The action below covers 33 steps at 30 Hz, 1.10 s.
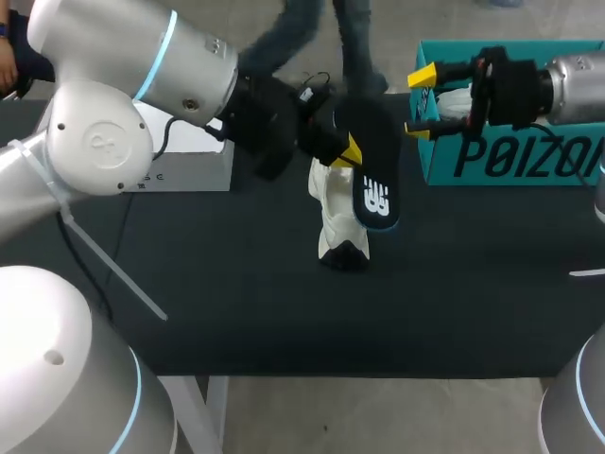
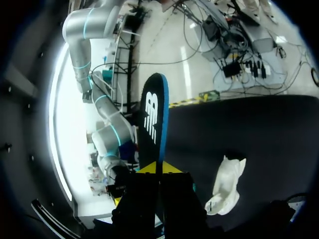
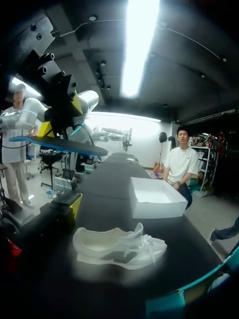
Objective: Take the shoe out of the shoebox, open the shoe tongue, remove and reinsert the insole, then place the shoe into the shoebox
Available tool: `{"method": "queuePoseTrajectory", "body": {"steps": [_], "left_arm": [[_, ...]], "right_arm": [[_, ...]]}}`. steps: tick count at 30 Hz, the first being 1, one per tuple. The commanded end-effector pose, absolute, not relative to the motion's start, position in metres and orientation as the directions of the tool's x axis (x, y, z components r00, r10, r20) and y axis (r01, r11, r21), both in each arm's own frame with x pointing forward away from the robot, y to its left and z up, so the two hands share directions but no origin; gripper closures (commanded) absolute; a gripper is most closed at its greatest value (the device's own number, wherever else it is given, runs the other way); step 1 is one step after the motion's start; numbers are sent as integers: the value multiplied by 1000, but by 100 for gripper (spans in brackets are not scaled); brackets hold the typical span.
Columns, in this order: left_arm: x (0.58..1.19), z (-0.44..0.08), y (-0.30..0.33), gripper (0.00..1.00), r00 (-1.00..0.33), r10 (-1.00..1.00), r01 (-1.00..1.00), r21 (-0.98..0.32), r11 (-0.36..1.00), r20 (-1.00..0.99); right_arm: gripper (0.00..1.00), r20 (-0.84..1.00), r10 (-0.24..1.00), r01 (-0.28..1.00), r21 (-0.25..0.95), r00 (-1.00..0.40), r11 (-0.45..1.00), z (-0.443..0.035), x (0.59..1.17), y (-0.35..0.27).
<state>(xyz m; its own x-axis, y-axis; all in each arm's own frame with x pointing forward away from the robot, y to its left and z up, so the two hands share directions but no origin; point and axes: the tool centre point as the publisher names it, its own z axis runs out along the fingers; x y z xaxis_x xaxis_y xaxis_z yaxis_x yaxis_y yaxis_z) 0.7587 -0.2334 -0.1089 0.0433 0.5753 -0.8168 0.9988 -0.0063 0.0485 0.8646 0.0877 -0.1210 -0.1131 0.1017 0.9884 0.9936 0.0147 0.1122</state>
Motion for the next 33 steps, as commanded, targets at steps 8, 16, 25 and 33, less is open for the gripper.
{"method": "queuePoseTrajectory", "body": {"steps": [8, 16, 25, 33], "left_arm": [[790, -117, -250, 100, 55, 592, 998, 49, -26, -804], [795, -125, -254, 100, 69, 600, 998, 63, -31, -797], [806, -130, -258, 100, 60, 607, 998, 70, -7, -792], [809, -132, -268, 100, 62, 605, 997, 73, -7, -794]], "right_arm": [[20, 991, 82, 995, 101, -102, 17, -125, 848, 98], [71, 992, 78, 995, 95, -96, 8, -127, 844, 99], [74, 994, 71, 996, 87, -88, 20, -129, 838, 104], [83, 995, 59, 997, 78, -79, 24, -132, 835, 106]]}}
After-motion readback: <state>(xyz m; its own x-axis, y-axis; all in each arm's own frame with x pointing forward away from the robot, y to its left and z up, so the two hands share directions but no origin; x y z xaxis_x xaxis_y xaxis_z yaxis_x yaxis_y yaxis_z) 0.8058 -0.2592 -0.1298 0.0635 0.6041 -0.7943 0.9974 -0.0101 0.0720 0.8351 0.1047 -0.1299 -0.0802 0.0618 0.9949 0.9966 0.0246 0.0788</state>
